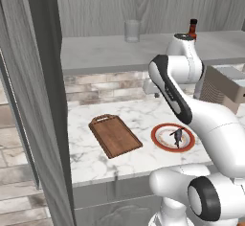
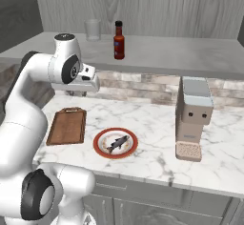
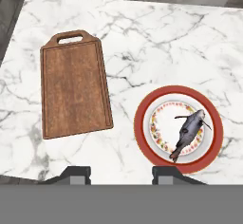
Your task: Pick the fish from the plate and place it on the cutting board. Then pick the condiment bottle from the cabinet and place it next to the cutting board.
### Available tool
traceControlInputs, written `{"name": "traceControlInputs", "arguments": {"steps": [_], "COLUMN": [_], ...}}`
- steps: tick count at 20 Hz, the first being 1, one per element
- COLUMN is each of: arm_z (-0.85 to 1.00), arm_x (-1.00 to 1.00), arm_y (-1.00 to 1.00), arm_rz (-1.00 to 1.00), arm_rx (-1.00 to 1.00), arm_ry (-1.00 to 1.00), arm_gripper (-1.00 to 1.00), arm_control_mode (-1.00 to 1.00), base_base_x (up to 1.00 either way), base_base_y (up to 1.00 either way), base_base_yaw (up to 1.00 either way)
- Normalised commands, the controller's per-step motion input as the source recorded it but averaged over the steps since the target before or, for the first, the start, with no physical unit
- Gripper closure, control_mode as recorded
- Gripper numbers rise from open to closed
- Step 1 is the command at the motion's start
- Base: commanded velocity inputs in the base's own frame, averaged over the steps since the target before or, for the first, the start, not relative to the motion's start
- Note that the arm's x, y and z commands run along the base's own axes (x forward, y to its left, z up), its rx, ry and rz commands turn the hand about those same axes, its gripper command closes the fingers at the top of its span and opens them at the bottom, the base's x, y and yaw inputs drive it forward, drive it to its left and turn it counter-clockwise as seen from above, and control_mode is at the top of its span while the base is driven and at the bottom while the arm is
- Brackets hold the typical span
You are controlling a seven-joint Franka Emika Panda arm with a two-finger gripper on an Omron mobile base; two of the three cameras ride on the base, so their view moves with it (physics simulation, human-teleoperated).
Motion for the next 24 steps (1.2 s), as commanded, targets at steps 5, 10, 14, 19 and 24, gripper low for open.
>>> {"name": "traceControlInputs", "arguments": {"steps": [5,10,14,19,24], "arm_z": [-0.13,-0.34,-0.27,-0.24,-0.23], "arm_x": [-0.03,-0.07,-0.04,0.0,0.0], "arm_y": [-0.09,-0.25,-0.18,-0.13,-0.13], "arm_rz": [0.0,0.0,0.0,-0.02,-0.05], "arm_rx": [0.0,0.0,0.0,0.0,0.0], "arm_ry": [0.0,0.0,0.0,0.0,0.0], "arm_gripper": [-1.0,-1.0,-1.0,-1.0,-1.0], "arm_control_mode": [-1.0,-1.0,-1.0,-1.0,-1.0], "base_base_x": [0.0,0.0,0.0,0.0,0.0], "base_base_y": [0.0,0.0,0.0,0.0,0.0], "base_base_yaw": [0.0,0.0,0.0,0.0,0.0]}}
